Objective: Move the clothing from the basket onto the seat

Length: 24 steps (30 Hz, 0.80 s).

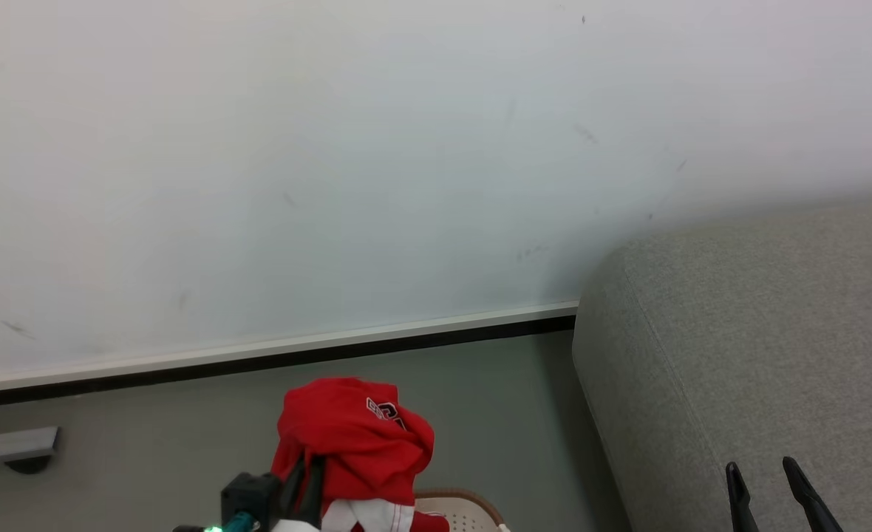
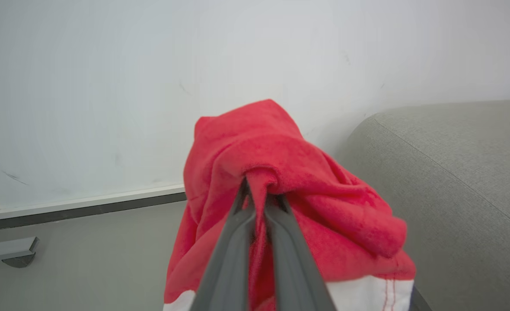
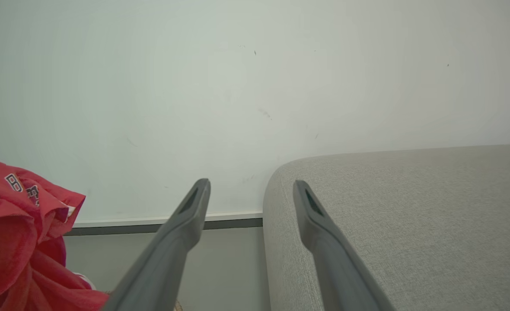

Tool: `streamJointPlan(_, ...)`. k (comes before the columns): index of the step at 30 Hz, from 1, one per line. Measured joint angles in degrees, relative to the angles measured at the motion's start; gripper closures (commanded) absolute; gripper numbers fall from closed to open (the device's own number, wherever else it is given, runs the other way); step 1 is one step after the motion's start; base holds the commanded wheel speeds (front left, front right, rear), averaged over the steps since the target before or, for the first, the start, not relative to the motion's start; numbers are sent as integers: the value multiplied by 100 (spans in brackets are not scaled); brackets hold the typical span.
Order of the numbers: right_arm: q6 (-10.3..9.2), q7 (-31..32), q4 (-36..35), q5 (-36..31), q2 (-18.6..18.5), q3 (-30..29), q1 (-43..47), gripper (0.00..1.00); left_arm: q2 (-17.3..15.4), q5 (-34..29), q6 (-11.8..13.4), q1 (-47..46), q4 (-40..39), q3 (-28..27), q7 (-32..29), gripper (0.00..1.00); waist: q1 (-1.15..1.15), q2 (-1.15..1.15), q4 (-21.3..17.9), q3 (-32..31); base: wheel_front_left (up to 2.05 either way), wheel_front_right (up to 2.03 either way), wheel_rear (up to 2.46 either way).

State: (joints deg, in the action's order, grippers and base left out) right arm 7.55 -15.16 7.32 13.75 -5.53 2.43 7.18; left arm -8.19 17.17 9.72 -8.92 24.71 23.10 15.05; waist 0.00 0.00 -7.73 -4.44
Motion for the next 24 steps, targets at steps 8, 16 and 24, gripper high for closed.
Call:
streamJointPlan(8,0,0,16,-4,-16,32,1,0,-74,52,52,69,-225,-3,-42,100,0,0,10,-79,0,0,0)
streamJointPlan(16,0,0,33,-4,-16,65,1,0,-133,62,93,88,-383,11,-93,100,0,0,26,-105,0,0,0)
streamJointPlan(24,0,0,34,-4,-16,78,3,0,-171,71,143,126,-586,49,-159,100,0,0,47,-118,0,0,0)
